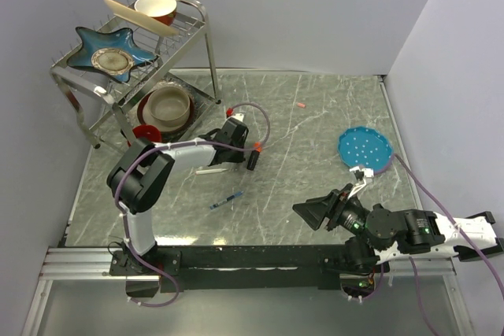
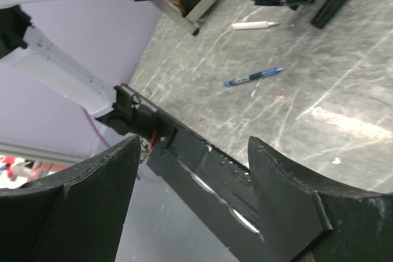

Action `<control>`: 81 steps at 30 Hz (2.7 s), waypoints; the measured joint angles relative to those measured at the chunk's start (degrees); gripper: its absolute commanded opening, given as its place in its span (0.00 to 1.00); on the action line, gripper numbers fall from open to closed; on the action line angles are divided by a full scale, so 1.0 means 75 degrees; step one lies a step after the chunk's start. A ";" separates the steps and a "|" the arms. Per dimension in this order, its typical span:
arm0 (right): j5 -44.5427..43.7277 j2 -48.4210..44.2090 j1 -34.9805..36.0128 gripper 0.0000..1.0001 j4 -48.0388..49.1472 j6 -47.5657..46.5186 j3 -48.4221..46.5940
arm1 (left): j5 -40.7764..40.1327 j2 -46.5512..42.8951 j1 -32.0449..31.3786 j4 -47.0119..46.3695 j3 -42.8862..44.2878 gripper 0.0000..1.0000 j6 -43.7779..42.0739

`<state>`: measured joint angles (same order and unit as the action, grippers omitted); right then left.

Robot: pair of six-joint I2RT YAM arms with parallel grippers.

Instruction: Insert the pens into the pen caps

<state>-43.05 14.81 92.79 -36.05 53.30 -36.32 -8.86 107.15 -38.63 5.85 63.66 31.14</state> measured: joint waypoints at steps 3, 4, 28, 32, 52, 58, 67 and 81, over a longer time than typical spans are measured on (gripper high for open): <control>-0.0233 0.0009 0.0000 0.78 -0.0242 0.0137 -0.0029 | -0.0064 0.0000 -0.0050 0.0006 0.0000 0.34 0.0032; -0.0300 0.0020 0.0000 0.78 -0.0341 0.0181 -0.0050 | -0.0076 -0.0003 -0.0067 0.0006 0.0000 0.36 0.0064; -0.2623 0.2151 -0.1274 0.73 -0.0262 -0.1851 -0.2090 | 0.1233 -0.6056 -0.0149 0.0656 -0.1180 0.99 0.0184; -0.0659 0.3381 -0.4001 0.73 0.0670 -0.2655 -0.2130 | 0.1559 -0.7044 -0.0160 0.0758 -0.1775 0.99 0.0015; 0.4605 1.1310 -1.0518 0.70 0.2512 -0.3998 -0.6207 | 0.1862 -0.9527 -0.0195 0.1728 -0.2792 0.99 -0.0583; 0.4937 1.3269 -1.0908 0.68 0.2722 -0.3835 -0.7775 | 0.1836 -1.0051 -0.0210 0.1778 -0.2882 0.99 -0.0609; 0.6269 1.5087 -1.1820 0.65 0.3620 -0.2620 -0.8309 | 0.1801 -1.0051 -0.0210 0.1871 -0.2882 0.99 -0.0667; 0.8113 1.6638 -1.2138 0.59 0.4304 -0.1174 -0.9661 | 0.1440 -1.0057 -0.0210 0.1900 -0.2882 0.99 -0.0670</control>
<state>17.80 139.59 1.76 -3.77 44.49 -108.77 1.93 31.73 -40.21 20.10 42.04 26.11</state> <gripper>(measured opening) 0.608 0.994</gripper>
